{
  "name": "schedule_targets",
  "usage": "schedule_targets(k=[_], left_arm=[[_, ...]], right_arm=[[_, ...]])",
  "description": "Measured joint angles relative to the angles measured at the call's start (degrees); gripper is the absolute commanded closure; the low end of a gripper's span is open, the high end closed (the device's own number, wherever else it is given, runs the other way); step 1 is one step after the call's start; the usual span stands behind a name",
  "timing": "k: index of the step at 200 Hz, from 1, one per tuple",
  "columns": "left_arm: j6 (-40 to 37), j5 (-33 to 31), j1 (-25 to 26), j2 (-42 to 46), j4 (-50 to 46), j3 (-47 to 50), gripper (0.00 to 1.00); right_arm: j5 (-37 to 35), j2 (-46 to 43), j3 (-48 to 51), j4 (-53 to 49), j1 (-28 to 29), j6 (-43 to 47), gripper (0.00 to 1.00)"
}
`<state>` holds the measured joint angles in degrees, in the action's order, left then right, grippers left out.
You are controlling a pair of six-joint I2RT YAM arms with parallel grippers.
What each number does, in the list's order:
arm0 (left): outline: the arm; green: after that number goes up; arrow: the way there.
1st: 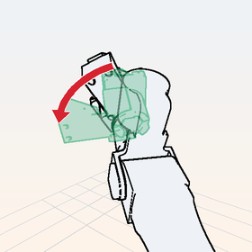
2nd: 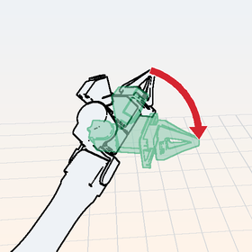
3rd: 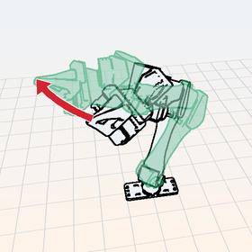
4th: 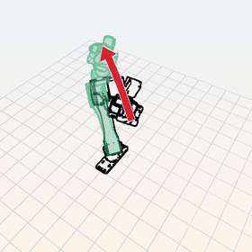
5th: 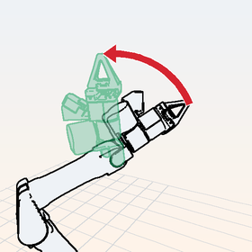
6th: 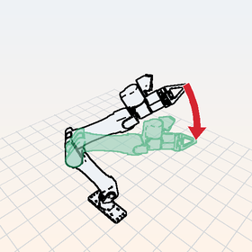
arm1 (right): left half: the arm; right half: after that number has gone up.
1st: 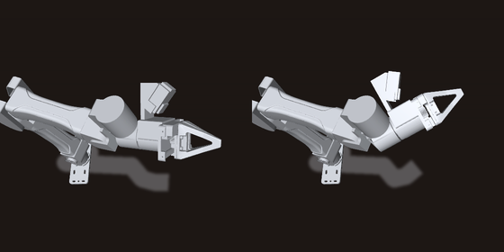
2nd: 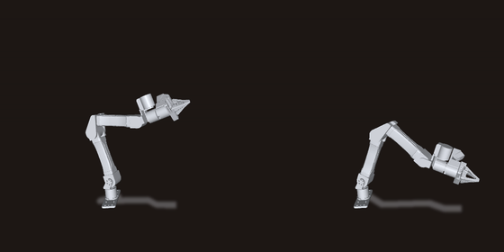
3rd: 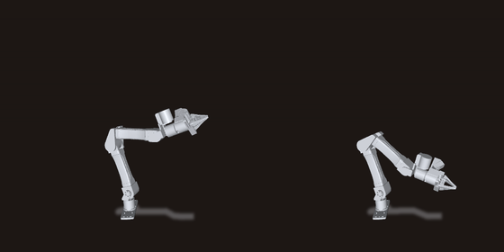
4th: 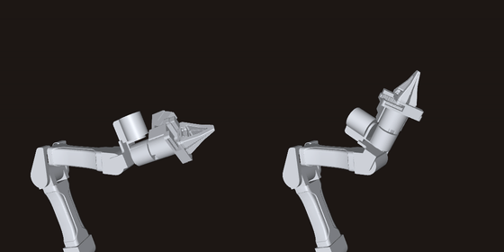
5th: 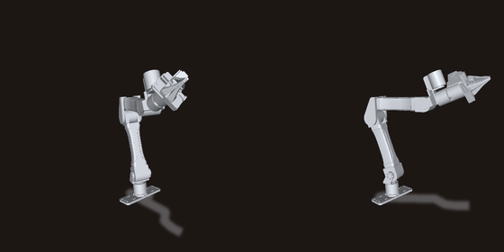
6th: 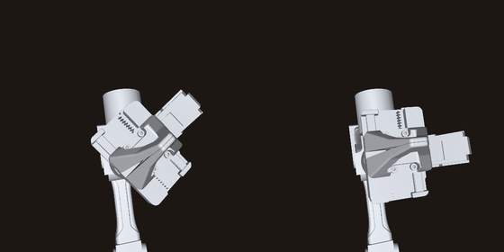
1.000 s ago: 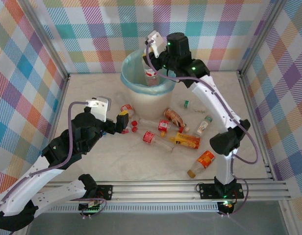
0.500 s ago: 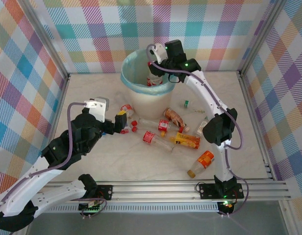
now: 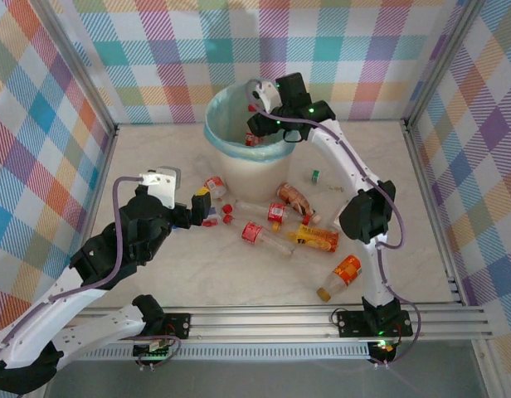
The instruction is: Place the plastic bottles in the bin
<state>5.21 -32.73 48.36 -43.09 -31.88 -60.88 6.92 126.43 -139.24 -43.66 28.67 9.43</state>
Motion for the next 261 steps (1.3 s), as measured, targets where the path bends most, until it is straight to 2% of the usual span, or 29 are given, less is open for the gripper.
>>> schedule_targets(k=[56,95,117,143,179,202,228,261], left_arm=[[3.4,-1.4,0.0,-0.8,-1.8,-0.3,0.00],[11.6,-1.2,0.0,-7.0,-7.1,-6.1,0.01],[20.7,0.7,0.0,-12.0,-8.8,-8.9,0.01],[33.9,5.7,0.2,-18.7,-8.6,-8.4,0.01],[51.2,12.2,4.0,-28.8,-6.0,-4.3,0.00],[59.7,14.5,6.5,-34.7,-4.6,-4.1,0.00],[67.6,18.4,7.1,-41.7,-3.8,-5.2,0.00],[73.2,23.7,8.5,-52.3,-3.0,-9.7,0.00]], right_arm=[[2.8,-6.4,-3.2,0.6,0.0,-1.8,0.37],[5.2,-16.9,-0.8,1.2,0.7,-4.6,0.38],[6.2,-27.2,8.8,3.3,1.0,-6.0,0.37],[5.9,-42.1,27.1,8.4,1.2,-7.2,0.36],[1.7,-57.6,46.6,11.7,1.2,-7.3,0.33],[-1.5,-63.6,55.2,11.7,1.2,-7.1,0.32],[-3.6,-67.7,62.6,10.8,1.2,-6.8,0.30],[-5.7,-69.9,66.8,8.1,1.2,-5.0,0.30]])
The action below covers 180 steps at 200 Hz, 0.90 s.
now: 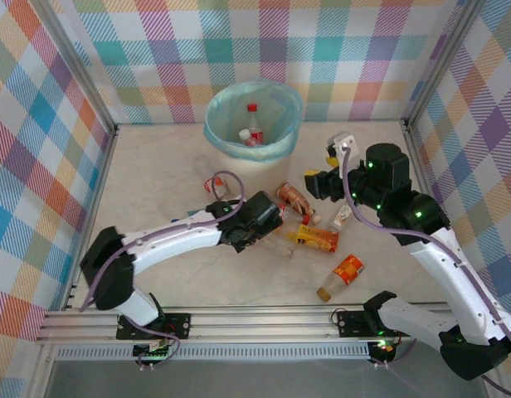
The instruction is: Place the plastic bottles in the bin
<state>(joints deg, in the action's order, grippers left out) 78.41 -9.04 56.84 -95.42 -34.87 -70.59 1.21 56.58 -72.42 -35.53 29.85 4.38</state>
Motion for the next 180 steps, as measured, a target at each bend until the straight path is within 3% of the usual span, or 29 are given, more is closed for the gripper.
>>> schedule_targets(k=[58,180], left_arm=[[6.3,5.7,2.1,-7.7,3.7,-2.4,0.01],[12.9,6.4,2.1,-9.7,6.1,3.5,0.19]], right_arm=[[-1.9,-2.7,0.1,-0.4,0.0,3.9,0.30],[-3.0,-3.9,0.6,-0.3,0.0,4.7,0.31]])
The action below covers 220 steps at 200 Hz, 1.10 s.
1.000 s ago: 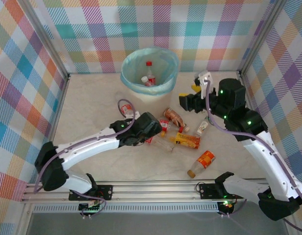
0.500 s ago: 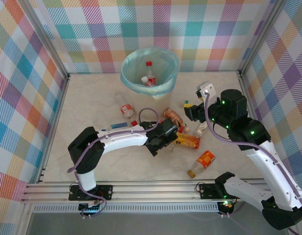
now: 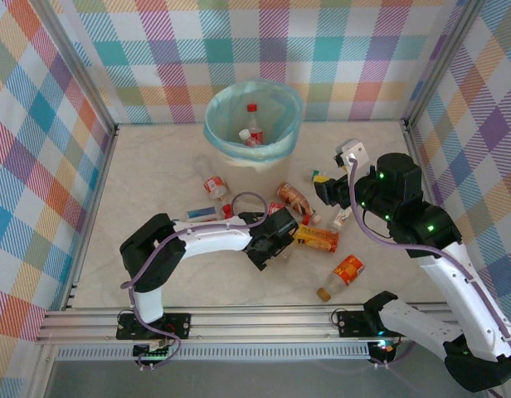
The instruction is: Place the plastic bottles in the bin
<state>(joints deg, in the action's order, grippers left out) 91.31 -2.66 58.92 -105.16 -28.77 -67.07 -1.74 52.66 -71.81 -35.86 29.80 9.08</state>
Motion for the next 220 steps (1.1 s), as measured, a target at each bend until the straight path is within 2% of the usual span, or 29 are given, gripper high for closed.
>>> schedule_targets(k=[50,84,167,194,220], left_arm=[[-0.5,-0.7,0.2,0.1,-0.6,0.6,0.29],[-3.7,-4.1,0.4,0.9,-3.1,0.6,0.43],[-6.9,-12.0,2.4,12.6,-7.3,4.3,0.45],[-7.7,-18.2,4.5,19.3,-12.1,4.3,0.45],[-9.6,-27.1,8.3,27.1,-17.3,4.3,0.45]], right_arm=[[0.2,0.6,0.9,0.3,0.0,-0.2,0.31],[0.2,0.7,0.9,0.5,0.0,-0.3,0.31],[1.1,1.5,0.9,2.4,0.0,-0.9,0.31],[2.2,3.1,0.7,3.3,0.0,-1.1,0.32],[4.0,4.6,-0.5,4.0,0.0,-1.6,0.32]])
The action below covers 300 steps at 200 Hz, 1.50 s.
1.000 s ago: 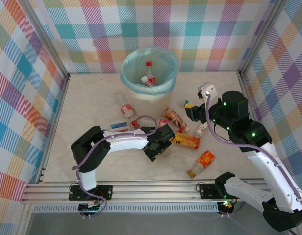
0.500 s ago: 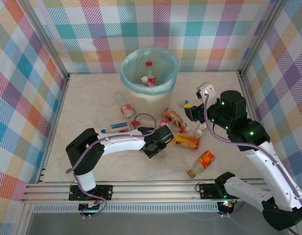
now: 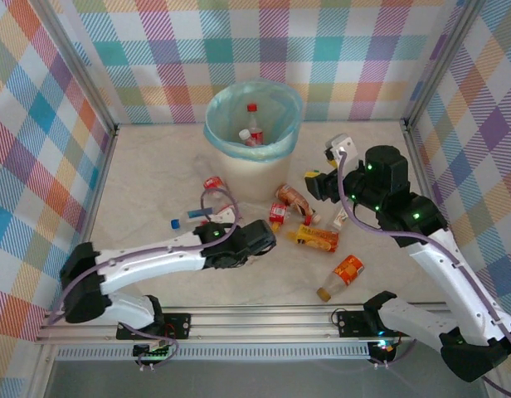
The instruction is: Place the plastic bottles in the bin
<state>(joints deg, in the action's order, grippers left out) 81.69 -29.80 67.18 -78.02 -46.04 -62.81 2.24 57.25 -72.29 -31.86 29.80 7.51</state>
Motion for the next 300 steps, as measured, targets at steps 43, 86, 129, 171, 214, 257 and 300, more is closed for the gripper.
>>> schedule_targets(k=[43,86,129,171,214,257,300], left_arm=[[-14.7,-14.4,2.4,12.8,-2.3,0.0,0.48],[-45.9,-18.8,2.4,22.4,7.1,0.0,0.50],[-74.2,-6.5,2.4,24.6,13.6,-0.5,0.53],[-83.1,4.4,2.3,22.6,15.9,-1.3,0.54],[-83.5,9.4,2.1,22.7,19.2,-1.1,0.55],[-84.6,12.0,2.1,24.2,21.7,0.5,0.56],[-85.9,13.6,2.2,25.3,22.4,1.6,0.56]], right_arm=[[6.7,1.6,-3.8,3.8,0.0,-3.3,0.31],[16.6,4.2,-7.2,8.7,0.0,-7.6,0.31],[27.5,7.9,-10.1,13.1,0.0,-12.5,0.30],[36.9,10.2,-11.8,16.8,-0.2,-16.5,0.30],[42.5,10.1,-12.7,19.0,-0.5,-18.9,0.34],[47.5,10.1,-12.9,19.6,-0.5,-20.3,0.25],[50.0,10.1,-12.9,22.2,-0.5,-21.9,0.25]])
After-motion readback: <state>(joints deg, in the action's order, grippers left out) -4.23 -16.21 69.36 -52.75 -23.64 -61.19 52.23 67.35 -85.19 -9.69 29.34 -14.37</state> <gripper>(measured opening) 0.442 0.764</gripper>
